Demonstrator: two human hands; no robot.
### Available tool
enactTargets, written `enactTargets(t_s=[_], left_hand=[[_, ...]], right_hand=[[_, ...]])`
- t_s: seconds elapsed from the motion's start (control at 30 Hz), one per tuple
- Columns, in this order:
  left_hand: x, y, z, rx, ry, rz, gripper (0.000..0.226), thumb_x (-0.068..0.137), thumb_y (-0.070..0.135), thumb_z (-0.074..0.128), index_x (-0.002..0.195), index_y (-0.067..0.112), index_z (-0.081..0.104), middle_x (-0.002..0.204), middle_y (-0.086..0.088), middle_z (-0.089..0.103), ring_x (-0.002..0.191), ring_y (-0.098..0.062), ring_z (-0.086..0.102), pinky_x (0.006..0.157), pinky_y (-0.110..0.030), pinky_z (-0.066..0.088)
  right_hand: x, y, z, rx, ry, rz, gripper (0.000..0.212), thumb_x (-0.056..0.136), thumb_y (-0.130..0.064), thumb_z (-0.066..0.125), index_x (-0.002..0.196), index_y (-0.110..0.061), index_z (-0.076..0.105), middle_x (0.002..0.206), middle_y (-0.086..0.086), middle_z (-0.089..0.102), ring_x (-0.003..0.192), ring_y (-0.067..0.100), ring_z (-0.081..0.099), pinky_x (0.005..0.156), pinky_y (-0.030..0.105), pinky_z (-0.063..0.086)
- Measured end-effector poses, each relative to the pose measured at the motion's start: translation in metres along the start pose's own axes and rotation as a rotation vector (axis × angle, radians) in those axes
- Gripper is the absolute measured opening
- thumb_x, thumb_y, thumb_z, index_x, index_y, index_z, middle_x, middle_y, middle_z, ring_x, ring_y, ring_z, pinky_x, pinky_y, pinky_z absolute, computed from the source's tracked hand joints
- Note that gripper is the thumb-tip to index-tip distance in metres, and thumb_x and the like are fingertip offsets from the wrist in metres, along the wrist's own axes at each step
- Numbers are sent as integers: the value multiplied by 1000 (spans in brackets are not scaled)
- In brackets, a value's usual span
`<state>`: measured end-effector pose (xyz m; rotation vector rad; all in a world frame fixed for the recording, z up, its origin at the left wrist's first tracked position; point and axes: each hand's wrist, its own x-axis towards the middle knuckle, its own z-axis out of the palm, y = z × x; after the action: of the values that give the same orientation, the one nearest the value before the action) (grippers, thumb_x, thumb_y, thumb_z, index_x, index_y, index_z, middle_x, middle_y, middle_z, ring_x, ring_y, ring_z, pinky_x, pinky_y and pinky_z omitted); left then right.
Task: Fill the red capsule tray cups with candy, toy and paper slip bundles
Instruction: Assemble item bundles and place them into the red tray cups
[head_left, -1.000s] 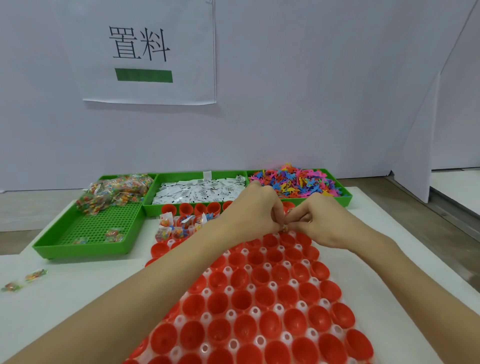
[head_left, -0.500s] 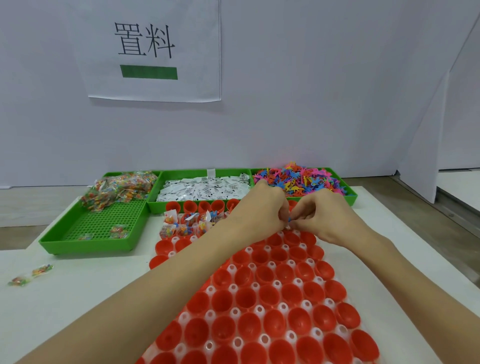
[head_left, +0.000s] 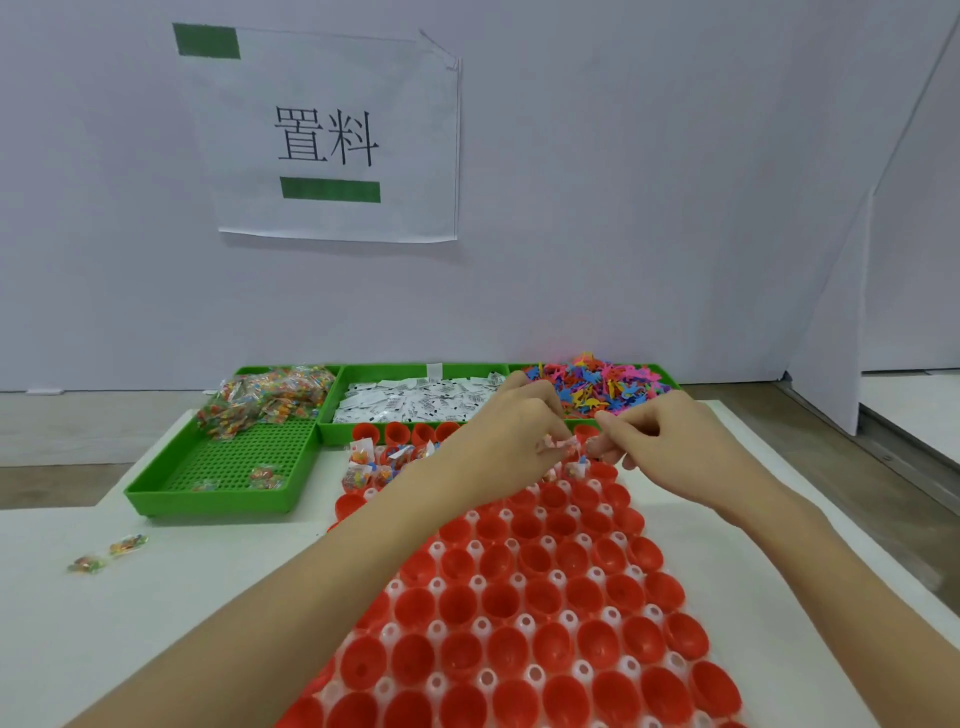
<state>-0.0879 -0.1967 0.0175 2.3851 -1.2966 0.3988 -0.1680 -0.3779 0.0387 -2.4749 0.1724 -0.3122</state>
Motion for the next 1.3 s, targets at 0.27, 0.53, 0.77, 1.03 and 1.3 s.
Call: enactTargets(t_s=[0.27,0.53,0.77,1.03,1.3], left_hand=[[-82,-64,-44,40,212,-491,18,98,24,65,110,17,76,108,-1,63,105,-22,53,98,-39,44],[-167,-138,-81,80,60,-965,27,90,35,77,108,15,79,114,-5,74,95,-21,63,78,-32,46],[-162,-136,-87,-20,51,-906,16,75,24,90,66,25,77,72,9,74,69,-3,63,55,-14,39],[-161,-128,-86,3,238,-827,10,80,5,81,82,14,79,77,2,74,72,-5,66,71,-22,54],[-171,-51,-73,-438,583,-630,8,95,19,70,87,21,70,74,6,73,65,-11,69,60,-24,57]], right_hand=[[-44,-26,14,339,-23,-2,39,101,-39,57,75,-24,81,71,-8,76,63,2,67,57,10,44],[-66,-26,47,479,21,15,42,101,-40,56,73,-24,81,68,-2,75,57,1,62,58,14,43],[-65,-16,50,517,102,16,38,102,-38,56,72,-35,80,70,-3,75,58,3,62,61,20,44],[-68,-14,50,502,132,-20,36,101,-38,57,73,-35,80,69,-4,74,59,5,64,62,20,45],[-70,-14,50,514,126,-41,36,101,-37,57,73,-34,80,70,-4,75,58,5,64,62,22,46]])
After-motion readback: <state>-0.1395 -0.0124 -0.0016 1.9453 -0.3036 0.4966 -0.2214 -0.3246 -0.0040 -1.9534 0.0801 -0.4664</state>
